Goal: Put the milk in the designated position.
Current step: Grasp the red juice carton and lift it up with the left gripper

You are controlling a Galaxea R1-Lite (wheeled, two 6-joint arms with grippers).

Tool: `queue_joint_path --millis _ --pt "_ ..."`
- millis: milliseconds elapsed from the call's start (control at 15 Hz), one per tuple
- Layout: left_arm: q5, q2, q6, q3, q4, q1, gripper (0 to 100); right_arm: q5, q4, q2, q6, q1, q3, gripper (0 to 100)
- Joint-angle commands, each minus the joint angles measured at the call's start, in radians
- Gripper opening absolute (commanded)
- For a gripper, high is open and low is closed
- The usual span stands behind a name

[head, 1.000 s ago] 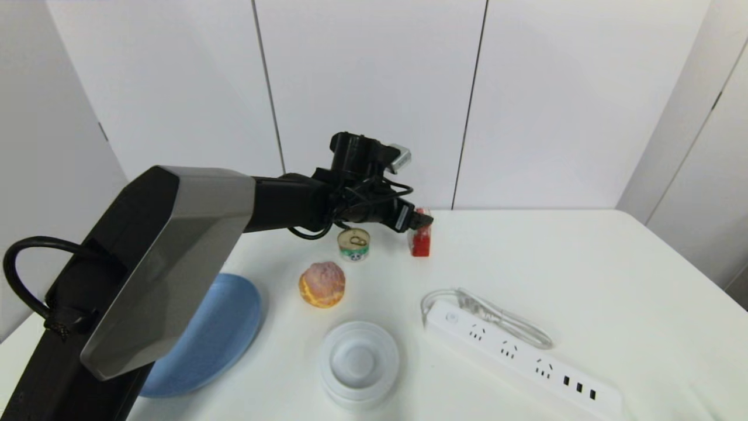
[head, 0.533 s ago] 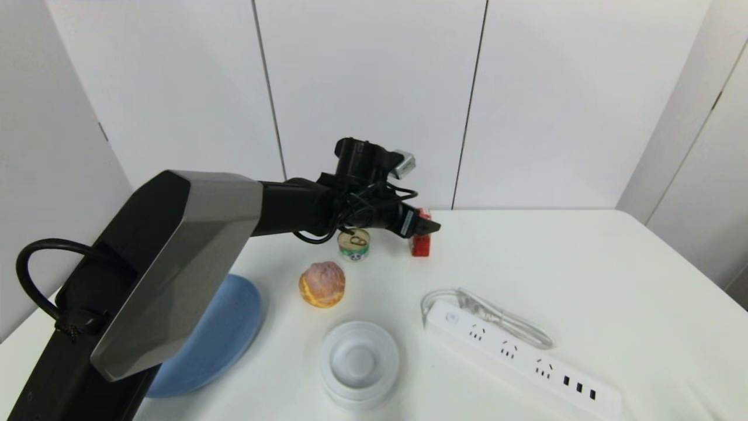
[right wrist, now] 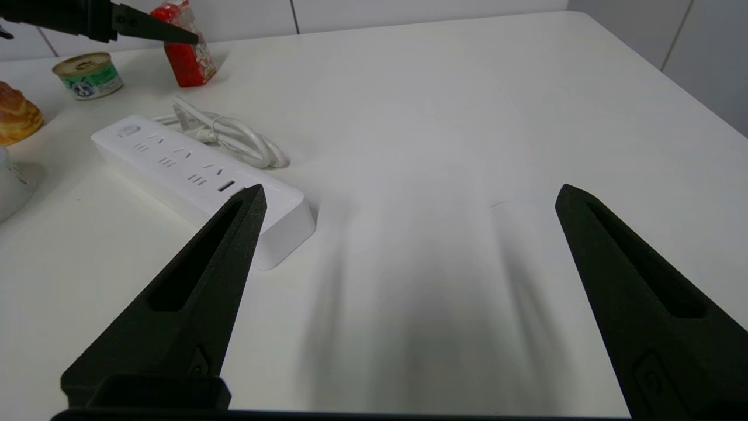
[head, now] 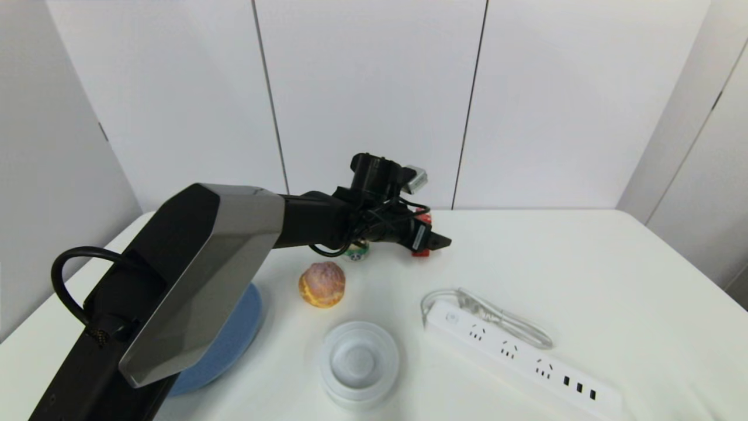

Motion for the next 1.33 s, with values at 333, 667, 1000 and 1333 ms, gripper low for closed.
queue_joint_path --millis 333,667,1000,1333 --pt "0.079 0.028 0.001 -0.009 -0.055 -0.001 100 0.000 0.000 0.001 0.001 0.000 0.000 100" --pt "0.087 0.028 0.001 -0.009 -0.081 -0.003 100 0.000 0.000 0.001 0.001 0.000 0.000 100" --pt "0.087 0.028 0.001 -0.009 -0.081 -0.003 0 0.000 0.000 0.001 0.001 0.001 0.000 100" --pt "0.085 0.028 0.001 -0.009 -0.078 -0.003 0 0.000 0.000 0.001 0.001 0.001 0.000 100"
